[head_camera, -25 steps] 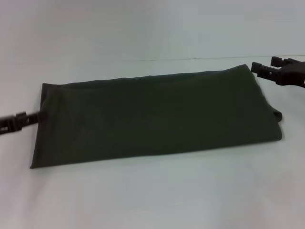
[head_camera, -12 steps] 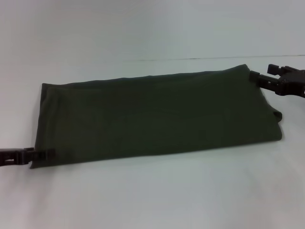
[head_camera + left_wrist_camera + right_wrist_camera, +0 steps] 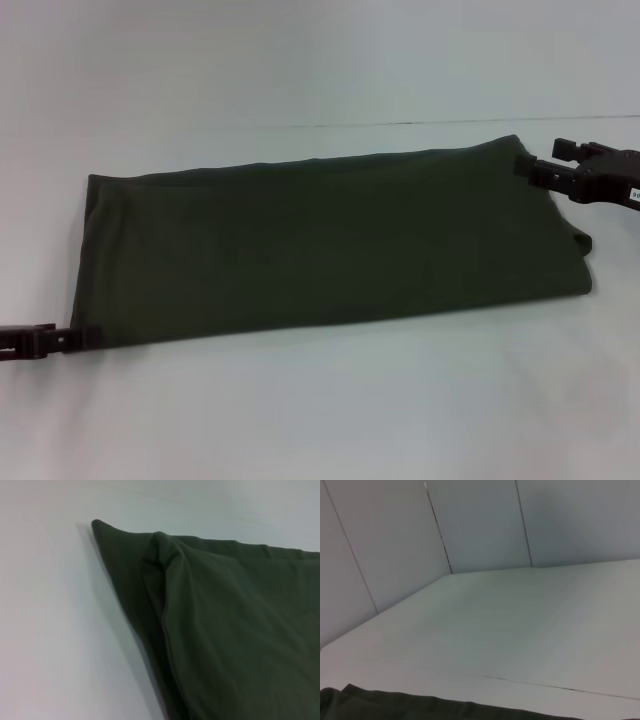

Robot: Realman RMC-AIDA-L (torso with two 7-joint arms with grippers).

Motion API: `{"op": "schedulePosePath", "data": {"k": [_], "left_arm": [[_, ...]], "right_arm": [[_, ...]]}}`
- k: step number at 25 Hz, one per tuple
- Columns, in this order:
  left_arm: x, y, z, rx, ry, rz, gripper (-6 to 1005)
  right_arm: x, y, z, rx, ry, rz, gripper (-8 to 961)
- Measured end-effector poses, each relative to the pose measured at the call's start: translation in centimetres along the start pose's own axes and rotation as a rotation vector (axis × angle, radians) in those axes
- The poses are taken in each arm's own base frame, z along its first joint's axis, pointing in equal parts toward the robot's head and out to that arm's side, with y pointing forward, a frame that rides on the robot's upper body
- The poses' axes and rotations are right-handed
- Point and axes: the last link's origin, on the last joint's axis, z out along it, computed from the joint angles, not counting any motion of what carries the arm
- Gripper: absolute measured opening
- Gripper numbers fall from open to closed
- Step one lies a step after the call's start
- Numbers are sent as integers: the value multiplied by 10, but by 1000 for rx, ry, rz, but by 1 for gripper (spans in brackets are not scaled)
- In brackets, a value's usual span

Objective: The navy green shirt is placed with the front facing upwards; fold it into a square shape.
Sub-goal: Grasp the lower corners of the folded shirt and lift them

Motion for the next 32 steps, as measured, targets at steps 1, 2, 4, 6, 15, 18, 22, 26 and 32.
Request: {"op": "schedulePosePath", "data": {"k": [1, 2, 4, 6, 15, 18, 22, 26, 32], "left_arm": [[0, 0, 0, 1, 0, 0, 828], [0, 0, 0, 1, 0, 0, 828], [0, 1, 1, -2, 0, 1, 827], [1, 2, 2, -8, -3, 3, 827], [2, 6, 8, -20, -9, 7, 822], [2, 5, 12, -10, -12, 9, 815], [1, 7, 16, -1, -19, 19, 806], [2, 7, 17, -3, -14, 18, 717], [3, 7, 16, -2, -9, 17, 487]], "right_arm": [[0, 0, 0, 1, 0, -1, 768], [0, 0, 0, 3, 0, -1, 768], [0, -1, 0, 8, 0, 0, 767], [0, -1, 0, 11, 1, 0, 767], [2, -2, 2, 17, 5, 4, 766], [2, -2, 2, 16, 6, 6, 766], [2, -2, 2, 17, 6, 7, 767], [4, -2, 1, 18, 7, 9, 767], [4, -2, 1, 19, 7, 10, 767]]}}
